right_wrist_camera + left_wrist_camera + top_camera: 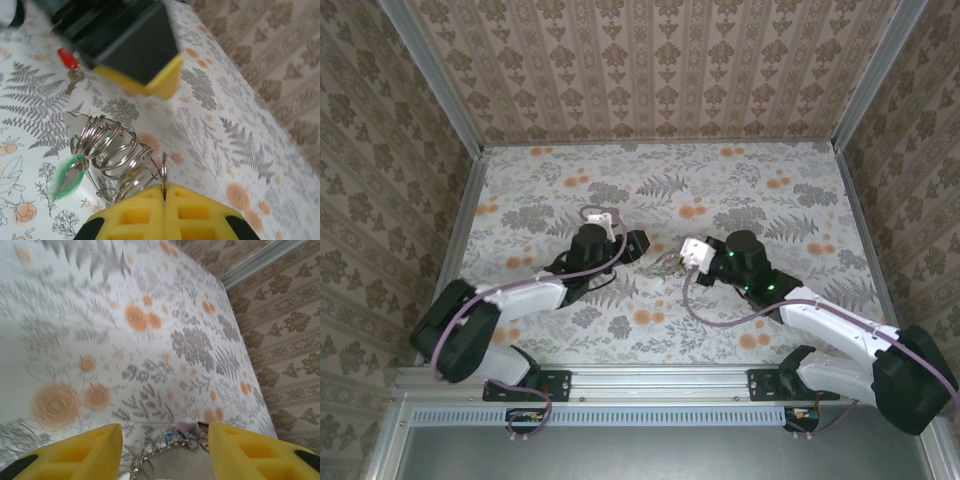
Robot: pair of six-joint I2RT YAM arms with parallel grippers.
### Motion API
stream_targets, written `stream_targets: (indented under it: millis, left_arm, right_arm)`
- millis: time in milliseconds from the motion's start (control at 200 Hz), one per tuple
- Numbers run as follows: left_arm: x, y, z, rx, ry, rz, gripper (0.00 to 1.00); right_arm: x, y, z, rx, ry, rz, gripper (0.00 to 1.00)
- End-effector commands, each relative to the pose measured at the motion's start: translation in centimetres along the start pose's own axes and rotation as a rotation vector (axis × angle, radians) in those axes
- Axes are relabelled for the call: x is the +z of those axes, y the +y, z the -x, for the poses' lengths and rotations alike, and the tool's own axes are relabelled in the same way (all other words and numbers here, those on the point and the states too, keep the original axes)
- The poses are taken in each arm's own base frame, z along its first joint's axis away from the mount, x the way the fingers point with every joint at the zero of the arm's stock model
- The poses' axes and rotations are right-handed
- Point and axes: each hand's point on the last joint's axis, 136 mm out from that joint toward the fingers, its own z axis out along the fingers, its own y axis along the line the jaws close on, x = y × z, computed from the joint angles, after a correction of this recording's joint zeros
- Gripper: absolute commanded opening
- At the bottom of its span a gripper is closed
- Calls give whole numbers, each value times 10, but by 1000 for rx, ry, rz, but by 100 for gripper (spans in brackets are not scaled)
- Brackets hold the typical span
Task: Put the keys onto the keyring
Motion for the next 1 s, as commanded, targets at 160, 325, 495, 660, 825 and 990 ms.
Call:
stream_targets:
  millis: [160, 325, 495, 660, 825, 990]
  left_arm:
    - [-33, -10, 28, 440, -18, 63, 51]
    - [-39, -37, 14, 620, 25, -114, 51]
    - [-46, -69, -12, 821, 89, -374, 47]
    - [-52, -86, -41, 949, 222, -576, 41]
    - [-50, -94, -54, 983, 273, -707, 38]
    - [-47, -93, -70, 1064, 348, -786, 38]
  right_arm:
    - [4, 40, -10, -226, 73, 47, 0]
    - [-13, 51, 14, 33, -76, 237, 0]
    - [-17, 41, 11, 219, -169, 280, 0]
    - [-19, 33, 6, 285, -208, 308, 0]
    - [-21, 28, 1, 307, -221, 323, 0]
    - [-24, 25, -3, 311, -227, 326, 0]
